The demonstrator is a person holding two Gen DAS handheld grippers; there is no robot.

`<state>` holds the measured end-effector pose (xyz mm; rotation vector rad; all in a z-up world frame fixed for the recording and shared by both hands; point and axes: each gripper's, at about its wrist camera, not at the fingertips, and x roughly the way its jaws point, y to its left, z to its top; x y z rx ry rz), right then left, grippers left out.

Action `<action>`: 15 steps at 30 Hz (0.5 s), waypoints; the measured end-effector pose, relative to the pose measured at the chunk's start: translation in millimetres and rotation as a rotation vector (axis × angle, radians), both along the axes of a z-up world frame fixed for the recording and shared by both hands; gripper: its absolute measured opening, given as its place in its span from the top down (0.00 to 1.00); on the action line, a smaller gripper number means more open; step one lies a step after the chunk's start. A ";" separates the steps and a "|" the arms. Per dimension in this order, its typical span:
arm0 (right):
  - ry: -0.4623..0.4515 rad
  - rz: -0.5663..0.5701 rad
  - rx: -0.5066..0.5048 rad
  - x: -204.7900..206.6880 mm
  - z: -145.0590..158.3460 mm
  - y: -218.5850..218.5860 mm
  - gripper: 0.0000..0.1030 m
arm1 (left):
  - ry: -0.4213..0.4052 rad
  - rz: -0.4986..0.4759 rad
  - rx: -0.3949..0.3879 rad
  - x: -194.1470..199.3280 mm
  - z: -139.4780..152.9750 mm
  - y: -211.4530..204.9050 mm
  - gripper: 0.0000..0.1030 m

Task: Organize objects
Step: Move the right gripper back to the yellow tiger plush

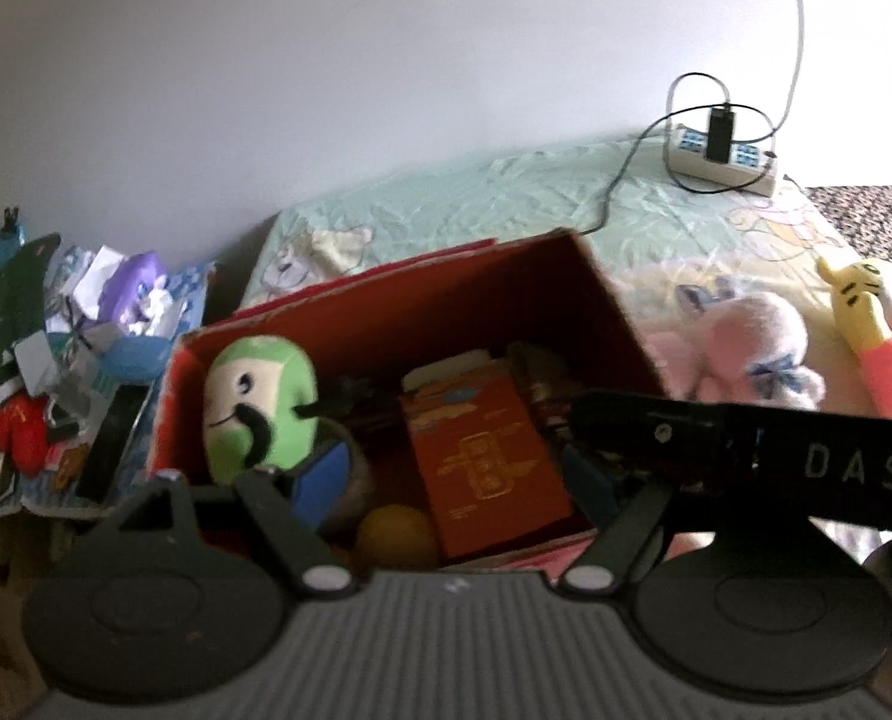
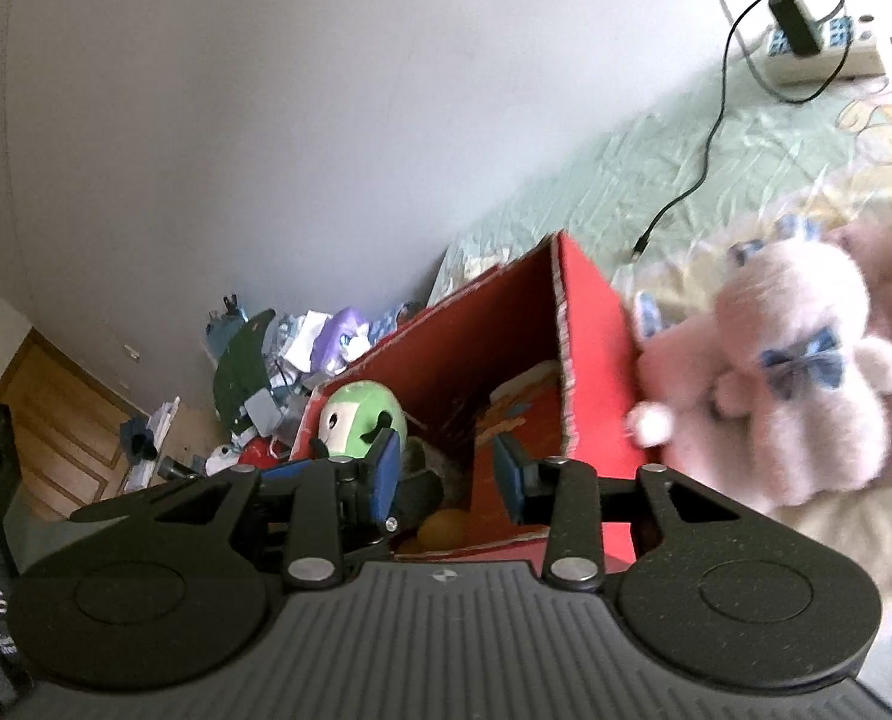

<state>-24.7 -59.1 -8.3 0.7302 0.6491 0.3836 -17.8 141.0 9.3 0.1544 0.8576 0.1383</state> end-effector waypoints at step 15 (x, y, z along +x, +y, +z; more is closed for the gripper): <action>0.000 -0.197 0.005 -40.5 -8.1 -80.5 0.61 | -0.023 -0.191 0.021 6.9 6.8 -95.6 0.20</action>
